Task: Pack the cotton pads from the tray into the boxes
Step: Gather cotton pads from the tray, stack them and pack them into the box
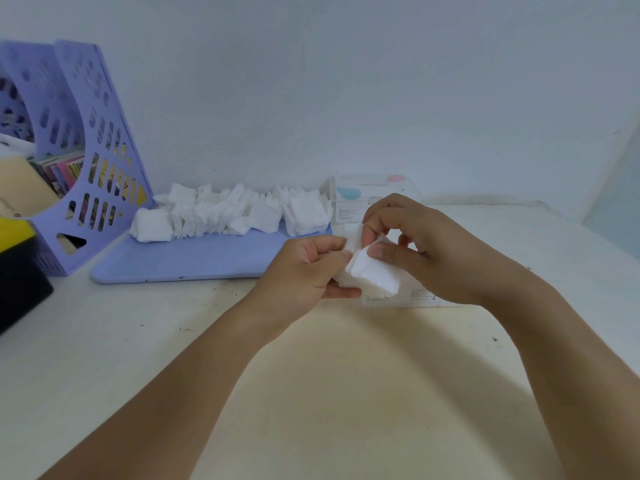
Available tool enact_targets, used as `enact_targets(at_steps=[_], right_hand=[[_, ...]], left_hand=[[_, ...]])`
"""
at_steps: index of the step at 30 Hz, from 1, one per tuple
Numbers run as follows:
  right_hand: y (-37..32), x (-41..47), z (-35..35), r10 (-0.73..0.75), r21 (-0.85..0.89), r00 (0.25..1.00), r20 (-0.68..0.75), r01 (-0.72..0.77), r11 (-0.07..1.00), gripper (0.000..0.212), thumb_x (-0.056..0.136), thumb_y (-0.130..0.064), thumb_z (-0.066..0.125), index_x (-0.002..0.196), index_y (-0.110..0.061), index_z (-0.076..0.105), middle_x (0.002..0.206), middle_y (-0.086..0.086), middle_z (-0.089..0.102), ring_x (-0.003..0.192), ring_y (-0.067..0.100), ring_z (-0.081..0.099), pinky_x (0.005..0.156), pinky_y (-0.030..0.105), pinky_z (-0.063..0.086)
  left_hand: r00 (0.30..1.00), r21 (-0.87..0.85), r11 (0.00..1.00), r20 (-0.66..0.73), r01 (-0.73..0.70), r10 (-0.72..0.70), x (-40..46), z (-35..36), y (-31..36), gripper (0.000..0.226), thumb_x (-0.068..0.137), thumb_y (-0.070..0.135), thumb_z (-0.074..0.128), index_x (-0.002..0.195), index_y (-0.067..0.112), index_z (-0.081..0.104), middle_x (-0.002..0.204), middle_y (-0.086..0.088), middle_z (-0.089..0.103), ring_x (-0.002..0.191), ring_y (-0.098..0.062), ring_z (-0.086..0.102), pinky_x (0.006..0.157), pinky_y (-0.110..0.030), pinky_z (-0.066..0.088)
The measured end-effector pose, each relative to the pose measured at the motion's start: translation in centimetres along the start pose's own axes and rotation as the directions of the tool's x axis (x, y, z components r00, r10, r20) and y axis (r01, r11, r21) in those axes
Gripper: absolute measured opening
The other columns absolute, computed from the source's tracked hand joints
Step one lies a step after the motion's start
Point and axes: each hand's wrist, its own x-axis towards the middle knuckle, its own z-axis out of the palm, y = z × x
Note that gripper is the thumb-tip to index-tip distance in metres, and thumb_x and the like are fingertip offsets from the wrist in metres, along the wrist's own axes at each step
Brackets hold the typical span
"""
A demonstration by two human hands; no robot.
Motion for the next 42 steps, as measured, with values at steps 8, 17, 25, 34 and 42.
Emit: enact_targets(at_steps=[8,17,25,34,42], right_hand=[[-0.5,0.1,0.1,0.011,-0.025,0.999,-0.049,-0.012,1.000,0.019,0.098,-0.015,0.062,0.090,-0.032,0.060,0.100,-0.012,0.059,0.095,0.008,0.056,0.075,0.015,0.043],[-1.0,0.0,0.5,-0.111,-0.149,0.986,-0.129,0.091,0.985,0.017,0.097,-0.012,0.065,0.094,-0.028,0.069,0.102,-0.012,0.060,0.091,0.007,0.058,0.075,0.009,0.038],[-1.6,0.3,1.4,0.093,0.207,0.990,-0.109,-0.069,0.976,0.040,0.101,-0.048,0.046,0.137,-0.033,0.043,0.131,-0.020,0.047,0.118,-0.005,0.049,0.090,0.010,0.043],[-2.2,0.3,0.6,0.319,0.709,0.934,-0.161,-0.116,0.696,0.037,0.106,-0.036,0.046,0.142,-0.028,0.047,0.118,-0.001,0.070,0.107,0.014,0.070,0.090,0.032,0.055],[0.4,0.4,-1.3,0.643,0.699,0.711,-0.286,-0.304,0.647,0.028,0.081,-0.025,0.084,0.090,-0.002,0.071,0.084,0.010,0.072,0.058,0.019,0.066,0.046,0.024,0.047]], left_hand=[[1.000,0.030,0.999,0.011,-0.014,0.014,-0.2,-0.1,0.1,0.023,0.099,0.005,0.054,0.111,0.006,0.073,0.087,-0.003,0.076,0.078,-0.010,0.073,0.069,-0.025,0.061],[0.999,-0.023,1.000,0.050,-0.013,0.014,-0.1,-0.3,0.2,0.024,0.088,0.004,0.071,0.111,0.009,0.069,0.095,-0.006,0.078,0.087,-0.016,0.074,0.074,-0.028,0.061],[0.995,0.045,0.994,0.009,-0.103,0.103,0.2,0.1,0.4,0.038,0.099,0.006,0.046,0.123,0.024,0.068,0.112,-0.007,0.074,0.097,-0.018,0.070,0.078,-0.032,0.057],[0.988,-0.443,0.885,-0.122,-0.143,0.098,2.3,5.1,4.3,0.043,0.097,-0.003,0.040,0.125,0.025,0.053,0.108,-0.013,0.065,0.104,-0.029,0.066,0.094,-0.047,0.054],[0.929,0.181,0.953,-0.239,-0.243,0.282,3.5,2.8,1.9,0.040,0.074,0.026,0.063,0.113,0.031,0.054,0.107,0.005,0.056,0.094,-0.009,0.057,0.081,-0.018,0.047]])
